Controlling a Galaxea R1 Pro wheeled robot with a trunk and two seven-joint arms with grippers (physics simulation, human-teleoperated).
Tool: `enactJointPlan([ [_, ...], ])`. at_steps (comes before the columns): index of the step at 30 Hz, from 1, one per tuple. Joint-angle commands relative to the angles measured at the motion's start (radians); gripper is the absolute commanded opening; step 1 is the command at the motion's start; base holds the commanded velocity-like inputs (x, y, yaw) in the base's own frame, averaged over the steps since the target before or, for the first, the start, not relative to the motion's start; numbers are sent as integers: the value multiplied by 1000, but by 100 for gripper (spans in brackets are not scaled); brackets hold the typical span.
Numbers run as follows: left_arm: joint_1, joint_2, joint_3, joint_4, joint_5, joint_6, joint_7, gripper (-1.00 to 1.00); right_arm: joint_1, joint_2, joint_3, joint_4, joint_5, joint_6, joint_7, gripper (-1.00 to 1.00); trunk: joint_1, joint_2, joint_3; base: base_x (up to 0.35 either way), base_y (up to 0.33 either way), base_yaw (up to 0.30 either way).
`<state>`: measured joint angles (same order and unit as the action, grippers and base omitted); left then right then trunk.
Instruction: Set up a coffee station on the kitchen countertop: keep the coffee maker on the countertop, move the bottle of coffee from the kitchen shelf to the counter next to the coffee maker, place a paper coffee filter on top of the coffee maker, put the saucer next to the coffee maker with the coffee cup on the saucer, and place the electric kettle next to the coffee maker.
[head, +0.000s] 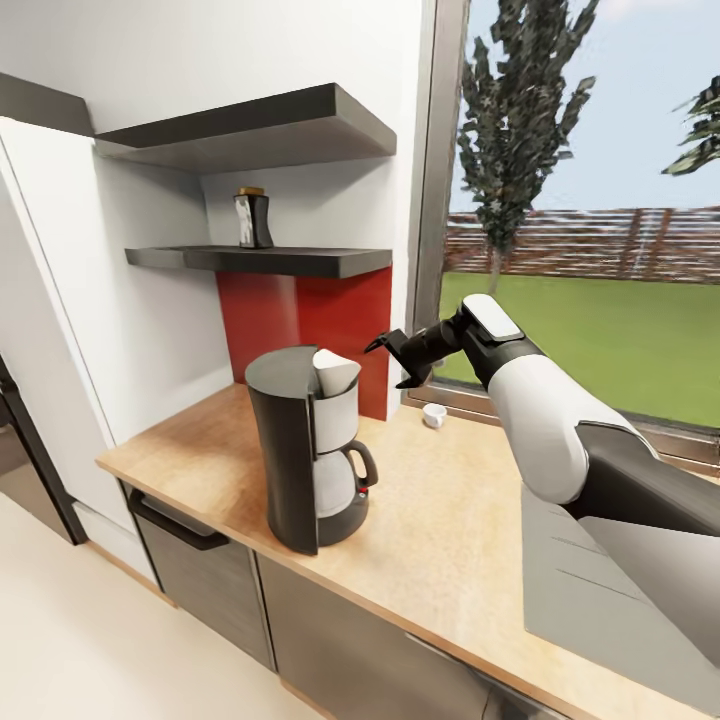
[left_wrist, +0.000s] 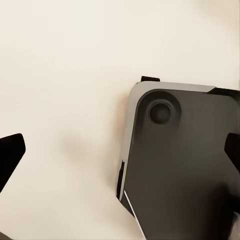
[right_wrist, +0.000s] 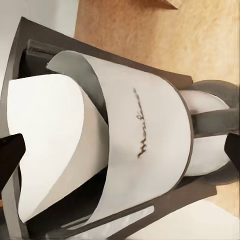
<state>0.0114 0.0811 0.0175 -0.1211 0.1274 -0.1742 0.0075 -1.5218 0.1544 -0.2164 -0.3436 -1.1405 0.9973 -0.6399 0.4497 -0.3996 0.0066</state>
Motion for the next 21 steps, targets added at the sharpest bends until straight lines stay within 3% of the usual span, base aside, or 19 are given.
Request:
enactJointPlan([
  [1,1,0,1,-2,6,-1,0,100,0,1,-4,-1,-7,1,-10,100,0,0,0,0,-137,0],
  [9,1,0,1,-2,6,-1,0,100,0,1,-3,3,-7,1,-10,100,0,0,0,-12,-30,0],
  [14,1,-1,1,-2,6,-2,0,100,0,-2,-3,10,-4,3,-10,100,0,0,0,-274,-1,0],
  [21,1,-1,-2,-3,5,-1,0,100,0,-44,-3,54,0,3,-10,100,0,0,0,-334,0,0],
])
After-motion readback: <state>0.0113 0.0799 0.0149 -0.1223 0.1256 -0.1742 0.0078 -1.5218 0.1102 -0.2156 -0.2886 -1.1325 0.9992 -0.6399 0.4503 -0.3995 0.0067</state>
